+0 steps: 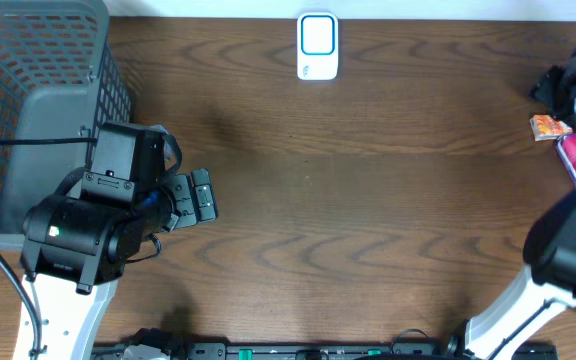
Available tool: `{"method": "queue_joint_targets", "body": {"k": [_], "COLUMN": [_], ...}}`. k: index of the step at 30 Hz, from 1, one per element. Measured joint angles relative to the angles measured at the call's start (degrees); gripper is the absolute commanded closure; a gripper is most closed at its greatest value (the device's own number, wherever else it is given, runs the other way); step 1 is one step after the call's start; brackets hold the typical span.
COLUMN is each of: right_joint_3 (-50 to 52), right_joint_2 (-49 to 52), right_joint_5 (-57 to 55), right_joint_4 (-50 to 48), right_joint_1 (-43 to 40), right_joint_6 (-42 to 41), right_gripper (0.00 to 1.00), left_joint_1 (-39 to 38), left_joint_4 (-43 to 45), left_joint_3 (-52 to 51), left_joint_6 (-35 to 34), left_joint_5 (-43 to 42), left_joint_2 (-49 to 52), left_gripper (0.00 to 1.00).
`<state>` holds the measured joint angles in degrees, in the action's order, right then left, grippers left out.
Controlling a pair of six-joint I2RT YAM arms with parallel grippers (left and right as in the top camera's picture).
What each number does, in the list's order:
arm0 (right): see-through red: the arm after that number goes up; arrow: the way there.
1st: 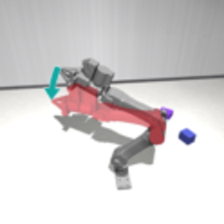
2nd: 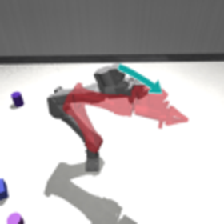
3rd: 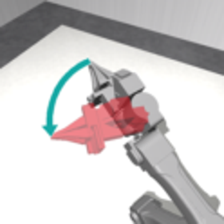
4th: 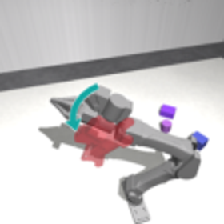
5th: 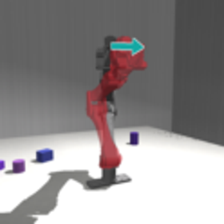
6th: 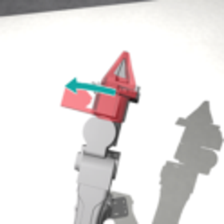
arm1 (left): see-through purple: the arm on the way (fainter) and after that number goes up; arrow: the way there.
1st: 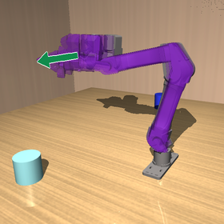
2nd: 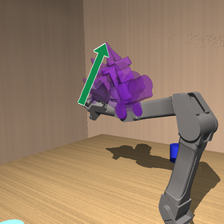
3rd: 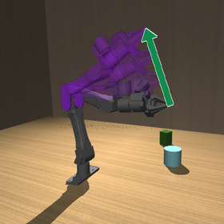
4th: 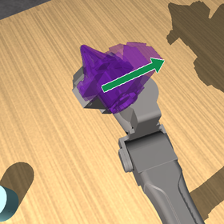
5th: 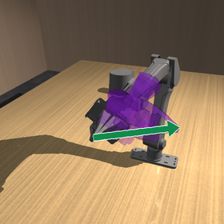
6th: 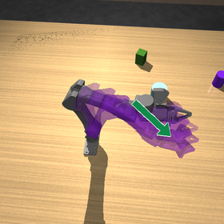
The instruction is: Scan the item barcode
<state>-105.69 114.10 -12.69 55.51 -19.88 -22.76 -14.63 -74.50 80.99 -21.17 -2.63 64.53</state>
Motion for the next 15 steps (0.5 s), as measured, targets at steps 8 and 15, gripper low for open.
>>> {"method": "queue_joint_targets", "body": {"k": [8,15], "right_joint_3": [-0.17,1.95], "right_joint_2": [-13.2,-20.5], "right_joint_5": [23.85,32.13], "right_joint_4": [15.37,21.9], "right_joint_1": [2.56,7.3], "right_joint_6": [6.49,12.98], "right_gripper": [0.07,0.06], "left_joint_1": [0.0,0.0], "left_joint_4": [0.0,0.04], "left_joint_3": [0.0,0.0], "left_joint_6": [0.0,0.0], "left_joint_5": [0.02,0.02], "left_joint_2": [0.0,0.0], "left_gripper": [0.02,0.02]}}
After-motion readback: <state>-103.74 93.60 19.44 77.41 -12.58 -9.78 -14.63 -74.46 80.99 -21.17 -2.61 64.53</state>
